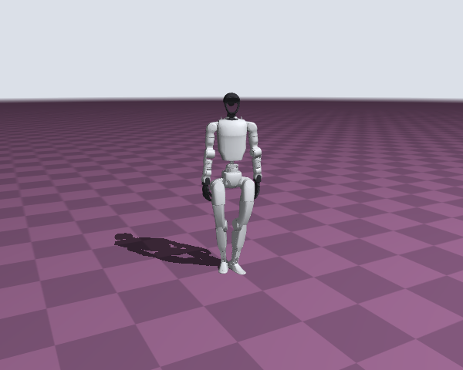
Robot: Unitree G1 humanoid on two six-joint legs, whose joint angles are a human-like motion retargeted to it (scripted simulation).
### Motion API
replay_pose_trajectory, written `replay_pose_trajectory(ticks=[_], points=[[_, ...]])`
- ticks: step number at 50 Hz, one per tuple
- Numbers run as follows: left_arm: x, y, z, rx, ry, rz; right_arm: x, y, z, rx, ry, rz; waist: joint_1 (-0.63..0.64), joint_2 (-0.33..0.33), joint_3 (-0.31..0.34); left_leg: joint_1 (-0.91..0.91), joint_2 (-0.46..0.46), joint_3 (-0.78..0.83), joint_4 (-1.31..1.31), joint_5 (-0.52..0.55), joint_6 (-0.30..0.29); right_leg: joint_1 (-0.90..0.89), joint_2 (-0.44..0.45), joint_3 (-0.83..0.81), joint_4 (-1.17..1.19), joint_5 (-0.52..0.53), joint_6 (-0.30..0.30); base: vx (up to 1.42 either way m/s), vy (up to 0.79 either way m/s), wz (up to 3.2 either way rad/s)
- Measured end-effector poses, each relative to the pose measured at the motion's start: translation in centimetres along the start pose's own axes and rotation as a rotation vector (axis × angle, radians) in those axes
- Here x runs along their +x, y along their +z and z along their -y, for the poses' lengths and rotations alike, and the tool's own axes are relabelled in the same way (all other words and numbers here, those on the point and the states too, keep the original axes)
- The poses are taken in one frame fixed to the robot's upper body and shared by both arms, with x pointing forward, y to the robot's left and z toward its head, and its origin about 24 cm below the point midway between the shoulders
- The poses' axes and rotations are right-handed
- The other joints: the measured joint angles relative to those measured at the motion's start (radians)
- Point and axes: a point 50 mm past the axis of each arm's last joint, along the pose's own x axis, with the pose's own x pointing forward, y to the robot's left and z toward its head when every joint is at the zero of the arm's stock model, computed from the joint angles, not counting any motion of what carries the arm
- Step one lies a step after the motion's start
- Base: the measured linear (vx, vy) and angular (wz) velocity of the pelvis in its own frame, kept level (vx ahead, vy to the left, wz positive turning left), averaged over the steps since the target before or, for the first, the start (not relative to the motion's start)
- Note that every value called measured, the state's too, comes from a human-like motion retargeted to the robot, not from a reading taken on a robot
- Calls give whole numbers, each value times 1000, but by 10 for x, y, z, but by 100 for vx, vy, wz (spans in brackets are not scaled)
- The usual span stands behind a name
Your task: In place motions
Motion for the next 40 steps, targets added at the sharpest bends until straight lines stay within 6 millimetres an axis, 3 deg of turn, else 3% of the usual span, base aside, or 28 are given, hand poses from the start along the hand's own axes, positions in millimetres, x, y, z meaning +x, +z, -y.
replay_pose_trajectory(ticks=[40], points=[[0,-3,0,-9,1,-6,0,1,-1,-16,2,-1,-3,2,-8,-4,1,1,1,1,1,-5,1,4,3,0,0,0,0,0]])
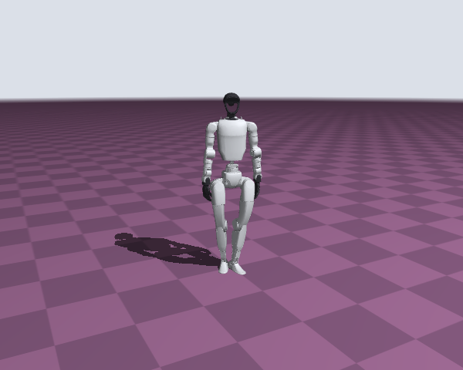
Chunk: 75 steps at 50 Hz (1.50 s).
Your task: In place motions
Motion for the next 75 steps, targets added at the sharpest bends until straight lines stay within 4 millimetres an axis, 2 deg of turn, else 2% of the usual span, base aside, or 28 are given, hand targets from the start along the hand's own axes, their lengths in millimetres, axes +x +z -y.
replay_pose_trajectory(ticks=[46,60,65,70,72,73,75], points=[[0,3,3,5,-7,12,0,-2,1,-11,-5,-8,-36,-1,22,-20,12,-21,35,-6,-18,-8,-11,-16,0,7,-2,0,0,0],[0,4,4,-3,-14,18,0,-2,3,-10,-10,-9,-59,5,20,-41,12,-77,61,-18,-35,-17,-22,-37,11,3,9,0,0,0],[-1,14,3,6,-19,42,-2,9,3,-20,-17,22,-61,21,42,-79,17,-128,78,-2,-28,-70,-14,-12,114,-5,39,-6,-2,4],[-3,28,-1,30,-15,87,-3,23,4,-6,-31,89,-69,38,70,-102,36,-131,75,26,-20,-154,12,207,237,8,70,-10,-3,25],[-5,35,-2,43,-10,107,-4,26,4,12,-32,110,-70,28,90,-102,26,-139,78,39,-19,-136,9,216,221,-29,52,-12,1,80],[-5,38,-2,46,-9,116,-3,24,5,12,-30,109,-70,22,93,-104,16,-145,80,45,-18,-123,-2,167,195,-38,17,-7,2,69],[-6,41,-1,46,-13,128,-3,16,6,4,-22,81,-24,0,81,-110,-7,-122,77,49,-12,-102,-23,121,158,-35,-10,-1,4,15]])
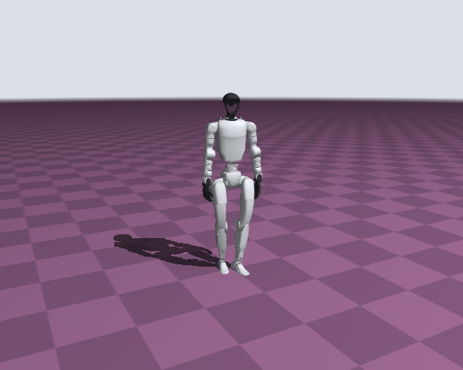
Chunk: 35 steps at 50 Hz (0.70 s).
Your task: In place motions
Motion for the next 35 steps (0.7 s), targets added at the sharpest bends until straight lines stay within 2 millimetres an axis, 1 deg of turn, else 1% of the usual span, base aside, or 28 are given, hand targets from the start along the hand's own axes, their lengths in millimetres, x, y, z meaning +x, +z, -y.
replay_pose_trajectory(ticks=[2,4,6,9,12,14,17,19,21,23,26,27,28,30,32,33,34,35], points=[[1,6,6,8,-15,21,-1,-8,4,11,3,-32,75,0,-5,-17,-3,15,2,-21,14,-18,-12,0,13,-3,11,-4,11,16],[2,12,14,3,-33,54,-1,-14,7,34,-9,-48,111,2,10,-24,-3,23,10,-62,31,-11,-40,-56,17,-4,23,-4,16,83],[1,21,15,8,-53,85,-2,-20,10,59,-30,-55,134,-5,28,-26,4,69,15,-99,47,4,-61,-94,17,-12,30,-7,17,107],[-2,35,10,71,-47,119,-3,-30,13,120,-43,-74,188,-15,30,-19,50,243,6,-158,46,6,-109,-139,44,-45,59,-9,22,125],[-6,51,2,143,1,159,-2,-42,9,220,-26,-98,251,-43,17,-5,87,460,-3,-202,25,8,-163,-220,74,-88,79,-5,19,216],[-9,61,-1,170,19,179,-2,-50,5,289,-15,-107,267,-60,5,5,98,577,-8,-221,7,33,-181,-327,58,-106,92,-7,19,358],[-12,74,-2,179,23,195,-1,-60,-1,359,-5,-116,192,-57,-3,25,100,647,-10,-235,-10,106,-185,-603,4,-102,121,-2,22,525],[-13,75,-3,148,22,196,-2,-66,0,347,-15,-137,185,-59,-6,47,103,714,-16,-225,-24,149,-177,-722,-20,-100,147,8,19,403],[-13,73,-6,103,27,191,-3,-72,3,310,-38,-161,198,-66,-7,66,96,757,-31,-201,-32,186,-166,-806,-34,-103,170,13,18,299],[-13,67,-10,59,39,179,-4,-76,8,263,-72,-186,208,-66,-9,70,84,739,-45,-171,-33,220,-153,-871,-40,-102,189,18,16,252],[-11,53,-18,9,65,145,-6,-79,17,195,-126,-207,217,-59,-17,43,61,609,-48,-93,-6,266,-132,-934,-34,-89,215,28,22,205],[-11,47,-21,1,72,131,-7,-80,20,178,-142,-209,218,-54,-20,36,56,564,-48,-70,0,281,-126,-946,-24,-77,214,28,15,177],[-11,41,-24,-2,77,117,-7,-80,22,168,-156,-208,221,-45,-22,35,56,531,-47,-49,2,295,-123,-949,-6,-54,199,28,15,160],[-10,31,-28,-6,83,90,-7,-77,25,162,-179,-189,229,-15,-14,34,82,471,-46,20,0,316,-132,-905,83,29,147,28,16,154],[-9,23,-29,-25,90,70,-7,-69,26,179,-189,-156,187,34,3,44,121,392,-30,29,-4,310,-173,-832,268,75,79,24,5,212],[-9,20,-29,-41,92,61,-6,-65,25,187,-187,-139,155,51,11,47,137,365,-23,33,-9,288,-206,-774,377,75,57,28,4,239],[-9,17,-30,-55,92,53,-5,-61,22,197,-178,-118,119,61,14,48,141,334,-22,36,-10,247,-225,-697,462,58,69,27,2,248],[-9,16,-30,-67,91,46,-3,-56,19,208,-166,-97,81,66,16,47,139,302,-24,40,-9,198,-237,-612,534,32,100,22,-3,252]])
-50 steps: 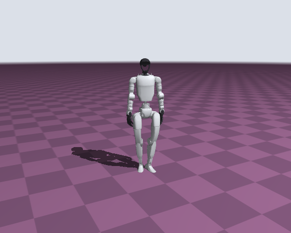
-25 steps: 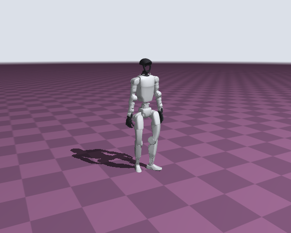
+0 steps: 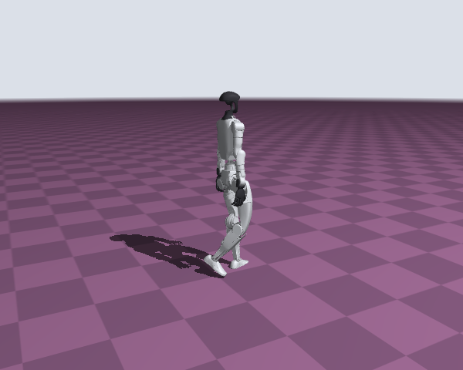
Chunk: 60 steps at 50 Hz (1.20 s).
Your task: In place motions
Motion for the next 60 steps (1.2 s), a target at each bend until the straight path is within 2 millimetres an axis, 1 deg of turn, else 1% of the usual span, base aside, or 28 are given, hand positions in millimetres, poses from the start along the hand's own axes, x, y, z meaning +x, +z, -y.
replay_pose_trajectory(ticks=[2,3,5,8,10,11,12,13,14,15,17,18,22,27,29,33,35,36,39,40,43,45,48,50,53,55,57,60], points=[[0,2,1,-11,2,6,0,9,-13,29,48,34,-67,-3,10,-5,-9,-69,-8,4,-3,-138,99,269,59,-78,106,13,-7,231],[0,6,1,-8,1,21,0,15,-19,41,76,53,-86,-7,25,1,-10,-90,-11,0,-8,-159,157,331,31,-104,121,4,-8,163],[-1,16,1,2,-1,59,-2,29,-29,30,138,95,-84,-35,50,16,-17,-90,-16,-18,-20,-160,216,391,-69,-139,96,2,-10,90],[-3,28,0,44,-3,76,-3,39,-39,-67,197,127,-116,-76,62,22,-42,-132,-12,-28,-29,-162,239,416,-230,-162,46,7,-15,107],[-3,33,5,77,-5,78,-4,40,-41,-152,190,142,-117,-115,58,25,-78,-154,-9,-28,-26,-163,241,456,-360,-138,22,15,-14,90],[-3,36,8,93,-11,84,-4,40,-40,-195,175,145,-112,-131,63,32,-92,-166,-8,-25,-23,-161,247,480,-414,-91,-52,12,-12,49],[-3,39,11,107,-19,91,-3,40,-39,-238,158,146,-96,-146,66,37,-102,-166,-6,-25,-21,-154,249,504,-450,-65,-91,9,-12,-17],[-4,42,14,119,-30,98,-3,40,-38,-282,137,143,-58,-161,65,37,-107,-143,-6,-27,-21,-134,243,524,-450,-80,-60,9,-12,-21],[-4,45,18,137,-42,103,-3,39,-37,-314,120,136,-51,-164,69,40,-111,-156,-4,-25,-19,-124,236,474,-449,-91,-62,10,-11,25],[-4,47,22,157,-54,106,-3,37,-36,-338,106,128,-61,-162,76,43,-113,-187,-2,-21,-16,-118,228,390,-450,-100,-80,8,-11,52],[-3,49,31,183,-84,116,-2,34,-33,-358,86,109,-34,-166,76,46,-115,-171,-8,-21,-18,-115,240,462,-467,-97,-58,4,-10,10],[-3,50,34,194,-98,124,-2,33,-33,-356,84,101,-39,-166,78,49,-114,-173,-11,-17,-21,-113,241,461,-479,-92,-57,1,-10,3],[-3,54,40,217,-132,152,-1,29,-33,-296,100,83,-49,-167,70,49,-123,-160,-19,13,-11,-109,248,480,-529,-75,-72,2,-8,-30],[-3,53,43,223,-133,150,-1,20,-33,-162,142,58,-23,-159,66,45,-112,-138,-8,14,-29,-112,243,521,-558,-55,-86,3,-2,-80],[-2,53,43,206,-130,148,0,17,-34,-114,150,46,-19,-153,63,35,-114,-193,1,25,-37,-113,248,535,-571,-49,-89,5,-3,-64],[-2,54,44,179,-122,151,0,9,-36,-62,163,26,1,-148,65,14,-142,-411,20,47,-63,-122,251,575,-569,-43,-88,7,-4,-56],[-3,54,43,182,-122,152,1,7,-36,-67,167,15,18,-154,64,11,-152,-468,25,36,-77,-134,243,599,-549,-47,-85,10,-4,-62],[-3,54,43,194,-125,151,1,6,-36,-80,164,14,19,-156,64,13,-152,-461,26,20,-73,-139,238,607,-540,-49,-81,8,-4,-48],[-3,53,41,243,-126,139,1,8,-33,-139,139,26,-12,-146,63,23,-126,-358,16,-19,-35,-151,232,618,-521,-47,-69,4,-5,-18],[-3,52,40,257,-121,133,1,9,-31,-167,126,33,-39,-134,62,30,-107,-313,7,-25,-31,-156,238,615,-517,-42,-66,-3,-7,-5],[-2,49,38,265,-111,119,0,21,-26,-247,60,60,-133,-112,57,18,-77,-276,20,-44,-30,-200,236,641,-500,-14,-65,-15,-5,-82],[-2,46,37,256,-111,115,-2,33,-24,-278,28,95,-166,-107,62,27,-57,-212,21,-66,-28,-226,241,688,-498,0,-84,-24,-2,-227],[0,35,30,224,-105,93,-5,49,-23,-350,49,142,-195,-104,60,46,-31,-98,22,-108,-26,-253,258,717,-505,-12,-134,-24,1,-349],[0,25,25,196,-103,61,-7,56,-20,-389,63,148,-186,-89,49,63,-2,3,14,-141,-36,-260,222,618,-508,-47,-133,-26,-1,-444],[1,12,17,163,-86,14,-9,62,-6,-423,28,143,-222,-59,42,102,23,124,-15,-176,-60,-230,169,334,-545,-93,-114,-27,-1,-397],[1,5,12,129,-66,-4,-10,65,4,-434,3,134,-203,-46,36,141,38,282,-36,-197,-83,-223,151,222,-550,-117,-95,-22,-6,-444],[1,-6,6,77,-45,-20,-11,65,13,-388,-12,118,-160,-28,23,186,55,481,-60,-214,-119,-234,120,150,-523,-130,-50,-13,-8,-466],[1,-26,-4,-16,-27,-51,-12,60,20,-222,-10,94,-173,-5,3,226,55,646,-82,-231,-160,-253,129,109,-534,-88,-16,-8,-19,-351]])
